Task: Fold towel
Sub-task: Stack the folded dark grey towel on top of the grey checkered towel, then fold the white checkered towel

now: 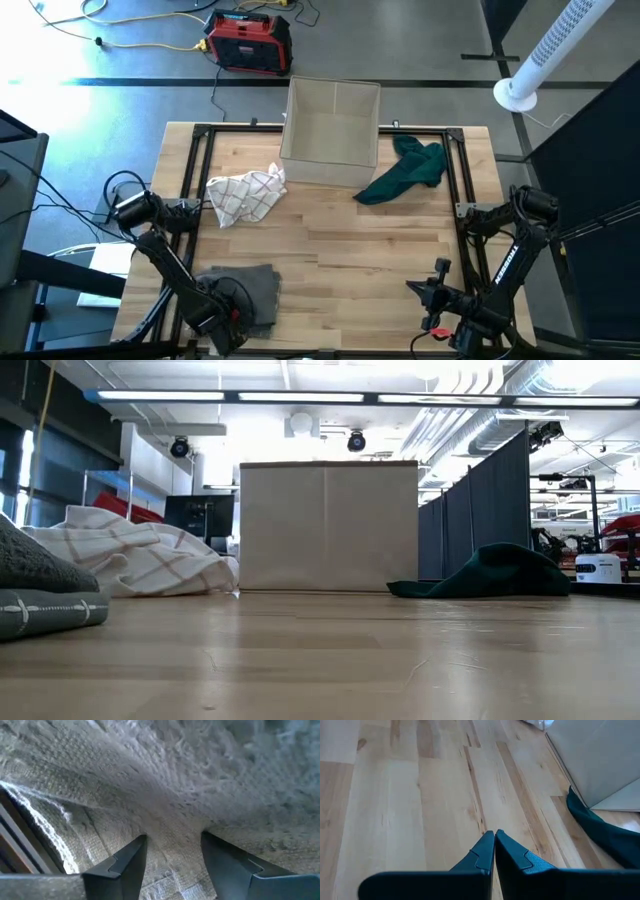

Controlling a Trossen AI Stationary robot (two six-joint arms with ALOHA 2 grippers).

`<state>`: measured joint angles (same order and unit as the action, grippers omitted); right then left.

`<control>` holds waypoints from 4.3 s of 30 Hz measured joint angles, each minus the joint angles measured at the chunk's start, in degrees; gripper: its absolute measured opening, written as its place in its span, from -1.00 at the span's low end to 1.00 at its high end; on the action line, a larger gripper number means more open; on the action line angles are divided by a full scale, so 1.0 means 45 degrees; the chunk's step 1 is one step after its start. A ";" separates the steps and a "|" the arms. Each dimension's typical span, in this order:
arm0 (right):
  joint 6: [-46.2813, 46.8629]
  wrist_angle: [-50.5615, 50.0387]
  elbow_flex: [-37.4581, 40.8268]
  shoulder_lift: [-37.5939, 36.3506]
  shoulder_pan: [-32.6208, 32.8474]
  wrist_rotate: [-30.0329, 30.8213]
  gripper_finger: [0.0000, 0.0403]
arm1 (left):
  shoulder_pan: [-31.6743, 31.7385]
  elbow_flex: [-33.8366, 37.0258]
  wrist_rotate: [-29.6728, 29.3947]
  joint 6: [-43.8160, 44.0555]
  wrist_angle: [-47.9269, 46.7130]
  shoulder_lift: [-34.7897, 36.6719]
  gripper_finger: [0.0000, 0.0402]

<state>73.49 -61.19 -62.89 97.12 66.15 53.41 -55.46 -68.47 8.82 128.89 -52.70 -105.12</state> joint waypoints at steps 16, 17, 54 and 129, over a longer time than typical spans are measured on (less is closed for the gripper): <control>-0.0049 -0.0006 0.0000 0.0000 -0.0039 0.0087 -1.00 | 0.0009 -0.0213 -0.0112 -0.0201 -0.0056 0.0005 -0.97; -0.0053 -0.0005 0.0000 0.0000 -0.0038 0.0087 -1.00 | 0.0015 -0.0220 -0.0112 -0.0226 -0.0055 0.0034 -0.96; -0.0097 -0.0175 0.0000 0.0000 -0.0039 0.0345 -1.00 | -0.0321 -0.1563 0.1936 -0.0126 -0.2589 0.0447 -0.59; -0.1771 -0.1112 -0.0005 -0.2909 -0.7010 0.0807 -1.00 | 0.9202 0.0732 -0.5106 -1.6140 -0.6602 0.9669 -0.92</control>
<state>65.53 -66.19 -62.92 84.03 34.61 57.04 -14.05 -65.18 -14.16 56.26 -82.40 -61.61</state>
